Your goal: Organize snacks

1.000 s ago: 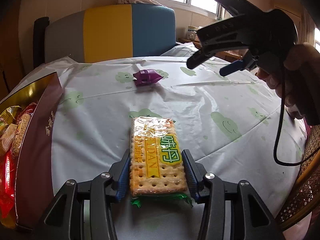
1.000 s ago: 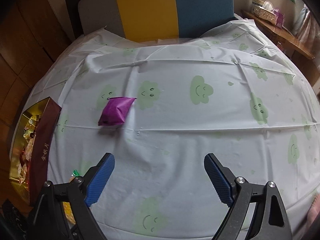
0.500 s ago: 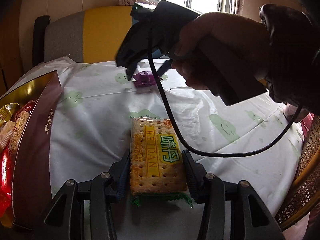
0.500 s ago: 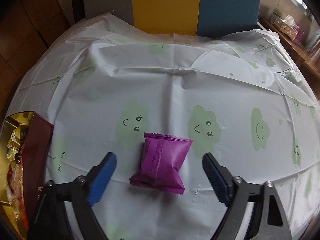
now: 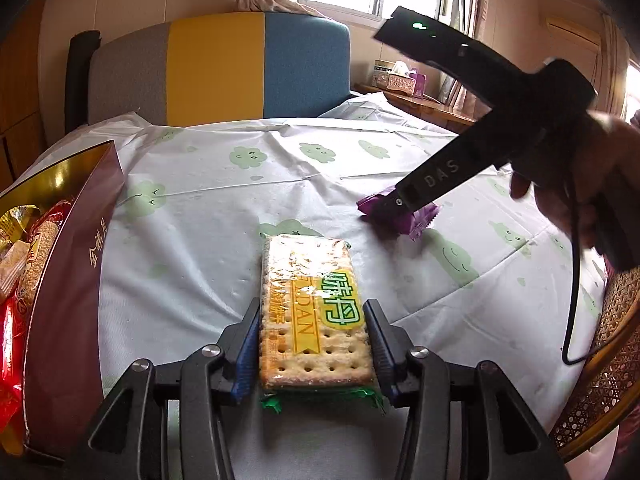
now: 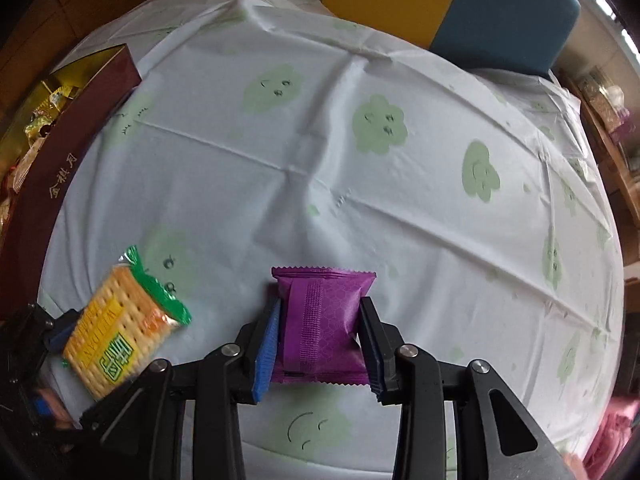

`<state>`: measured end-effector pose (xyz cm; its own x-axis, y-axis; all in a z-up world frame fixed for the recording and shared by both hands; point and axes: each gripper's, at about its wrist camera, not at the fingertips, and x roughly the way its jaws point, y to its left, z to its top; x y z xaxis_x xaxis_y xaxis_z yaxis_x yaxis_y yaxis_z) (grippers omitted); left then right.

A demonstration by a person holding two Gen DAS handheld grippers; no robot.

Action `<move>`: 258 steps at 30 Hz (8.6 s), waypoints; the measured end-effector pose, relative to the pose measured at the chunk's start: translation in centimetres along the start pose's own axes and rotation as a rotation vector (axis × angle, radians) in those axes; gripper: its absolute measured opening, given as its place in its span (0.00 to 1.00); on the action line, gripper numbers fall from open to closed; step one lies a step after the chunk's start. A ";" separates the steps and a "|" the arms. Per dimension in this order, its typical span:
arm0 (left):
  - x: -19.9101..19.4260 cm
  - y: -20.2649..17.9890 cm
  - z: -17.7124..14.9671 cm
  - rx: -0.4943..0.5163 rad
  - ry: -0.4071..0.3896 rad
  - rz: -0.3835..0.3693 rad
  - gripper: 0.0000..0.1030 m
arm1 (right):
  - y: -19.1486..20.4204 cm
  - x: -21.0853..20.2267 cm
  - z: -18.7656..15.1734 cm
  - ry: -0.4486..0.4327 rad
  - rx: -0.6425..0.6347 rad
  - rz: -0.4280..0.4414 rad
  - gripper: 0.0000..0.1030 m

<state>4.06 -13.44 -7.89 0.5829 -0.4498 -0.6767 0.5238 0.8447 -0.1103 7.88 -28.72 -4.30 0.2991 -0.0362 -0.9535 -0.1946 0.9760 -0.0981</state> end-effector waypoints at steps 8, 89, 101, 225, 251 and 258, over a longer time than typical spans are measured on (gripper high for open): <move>0.1 -0.6 0.0 0.026 0.016 0.038 0.48 | 0.2 0.4 -1.5 -0.039 -0.050 -0.032 0.39; -10.5 6.1 6.8 -0.189 -0.120 0.144 0.46 | 3.0 0.4 -1.8 -0.102 -0.213 -0.138 0.39; -12.0 12.3 5.2 -0.308 -0.102 0.251 0.46 | 2.8 0.6 -1.6 -0.099 -0.203 -0.135 0.39; -20.3 17.7 -2.9 -0.478 -0.118 0.741 0.71 | 25.2 -9.5 -5.2 -0.556 -0.026 0.083 0.85; -20.0 16.8 -3.2 -0.468 -0.115 0.735 0.71 | 24.6 -9.4 -6.0 -0.586 0.004 0.064 0.87; -19.9 16.8 -3.3 -0.459 -0.112 0.740 0.71 | 24.8 -9.1 -6.0 -0.578 -0.007 0.067 0.87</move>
<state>-0.76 10.67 1.31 0.7442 0.2545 -0.6176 -0.3007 0.9532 0.0304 -5.24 -5.45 0.21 0.7470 0.1509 -0.6475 -0.2366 0.9705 -0.0468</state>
